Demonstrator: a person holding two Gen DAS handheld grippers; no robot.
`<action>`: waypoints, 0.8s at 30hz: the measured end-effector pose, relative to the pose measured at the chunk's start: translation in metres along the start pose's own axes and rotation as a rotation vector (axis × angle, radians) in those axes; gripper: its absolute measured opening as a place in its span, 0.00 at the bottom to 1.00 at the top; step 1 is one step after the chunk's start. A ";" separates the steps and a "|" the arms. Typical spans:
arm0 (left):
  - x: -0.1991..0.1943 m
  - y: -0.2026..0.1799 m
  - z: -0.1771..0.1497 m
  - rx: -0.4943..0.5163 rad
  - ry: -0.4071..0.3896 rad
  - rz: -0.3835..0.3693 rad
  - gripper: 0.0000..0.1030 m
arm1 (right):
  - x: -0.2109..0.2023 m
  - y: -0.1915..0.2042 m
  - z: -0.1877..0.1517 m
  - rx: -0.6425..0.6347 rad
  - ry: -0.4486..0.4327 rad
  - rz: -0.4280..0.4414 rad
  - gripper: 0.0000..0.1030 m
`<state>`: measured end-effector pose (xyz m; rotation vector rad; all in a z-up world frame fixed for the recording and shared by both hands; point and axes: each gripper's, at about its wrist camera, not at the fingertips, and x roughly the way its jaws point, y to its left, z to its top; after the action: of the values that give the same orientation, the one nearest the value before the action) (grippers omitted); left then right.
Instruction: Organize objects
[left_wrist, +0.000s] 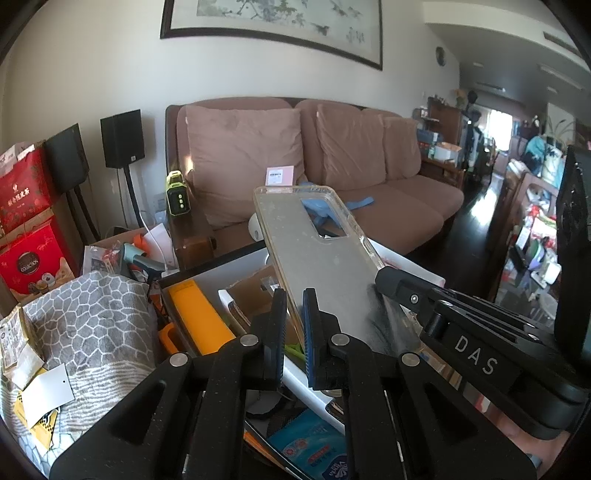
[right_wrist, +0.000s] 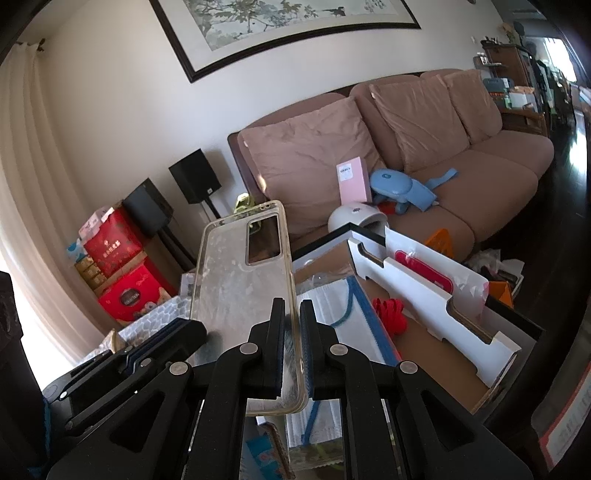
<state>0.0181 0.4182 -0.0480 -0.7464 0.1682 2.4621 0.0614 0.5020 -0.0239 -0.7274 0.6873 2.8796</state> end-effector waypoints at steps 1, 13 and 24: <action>0.001 0.000 0.000 0.000 0.002 -0.001 0.08 | 0.001 -0.001 0.000 0.001 0.004 -0.002 0.08; 0.006 -0.005 0.000 0.004 0.013 -0.010 0.08 | 0.003 -0.006 -0.001 0.010 0.018 -0.020 0.09; 0.011 -0.006 -0.003 0.006 0.027 -0.016 0.08 | 0.006 -0.009 -0.002 0.010 0.033 -0.031 0.09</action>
<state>0.0153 0.4270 -0.0564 -0.7753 0.1792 2.4363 0.0588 0.5096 -0.0317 -0.7782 0.6869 2.8407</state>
